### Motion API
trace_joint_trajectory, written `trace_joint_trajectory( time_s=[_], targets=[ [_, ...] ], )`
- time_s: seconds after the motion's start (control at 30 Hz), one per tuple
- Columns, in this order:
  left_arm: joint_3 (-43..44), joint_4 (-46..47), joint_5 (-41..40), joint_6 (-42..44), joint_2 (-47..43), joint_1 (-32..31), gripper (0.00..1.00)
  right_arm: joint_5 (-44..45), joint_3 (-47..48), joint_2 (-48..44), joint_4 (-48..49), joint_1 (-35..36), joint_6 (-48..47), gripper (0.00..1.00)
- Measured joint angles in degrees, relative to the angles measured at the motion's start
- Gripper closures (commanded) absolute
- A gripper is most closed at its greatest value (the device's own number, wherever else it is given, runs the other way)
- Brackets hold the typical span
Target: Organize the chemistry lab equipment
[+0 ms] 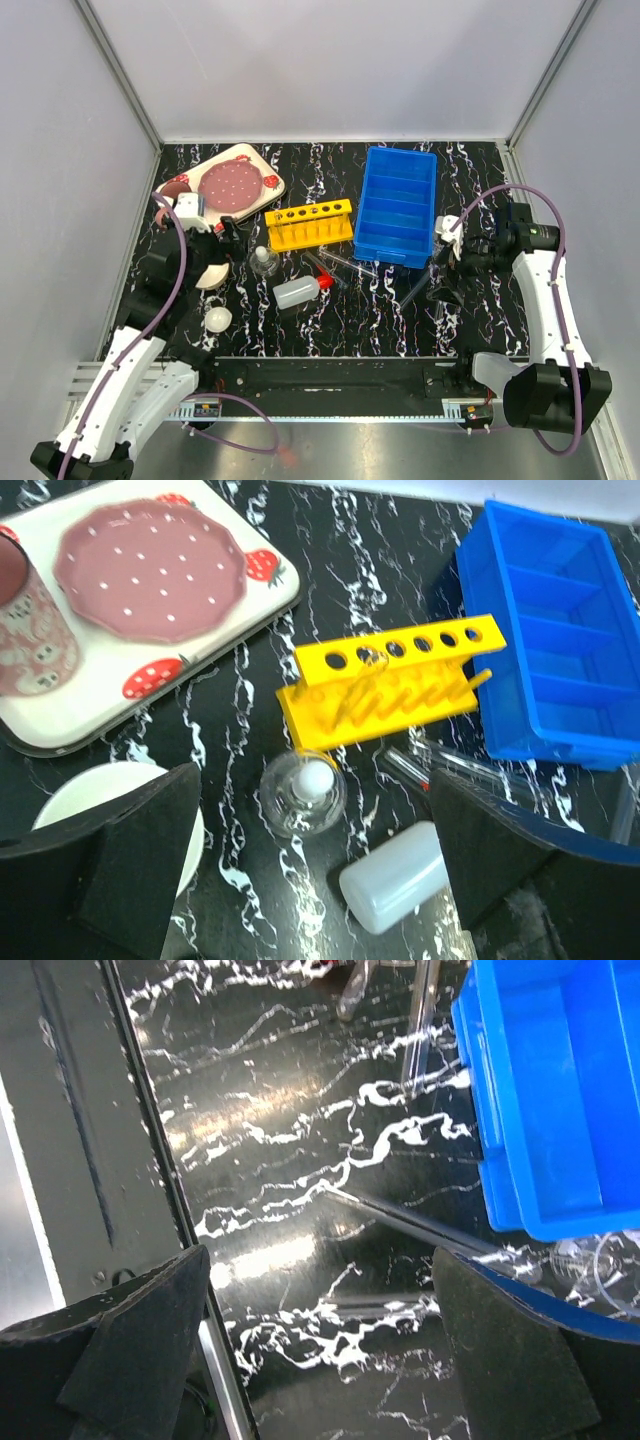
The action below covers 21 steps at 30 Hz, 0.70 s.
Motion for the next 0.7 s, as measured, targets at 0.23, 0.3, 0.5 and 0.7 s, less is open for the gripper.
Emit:
trace_joint_trajectory(
  time_s=[0.23, 0.3, 0.5, 0.7],
  targets=[
    [-3.4, -1.9, 6.3, -3.2, -1.3, 0.0, 0.01, 6.4, -0.2, -0.2, 1.0, 0.0, 5.5, 0.02],
    [-4.5, -2.5, 7.6, -4.4, -1.5, 0.0, 0.01, 8.3, -0.5, -0.6, 3.2, 0.0, 10.3, 0.02],
    [-6.9, -2.9, 11.3, -7.6, -3.2, 0.0, 0.01, 20.0, -5.6, -4.1, 13.4, -0.2, 27.7, 0.0],
    [-7.6, -1.8, 14.6, -10.2, -3.5, 0.0, 0.01, 34.2, -7.3, 0.5, 20.8, -1.4, 42.1, 0.0]
  ],
)
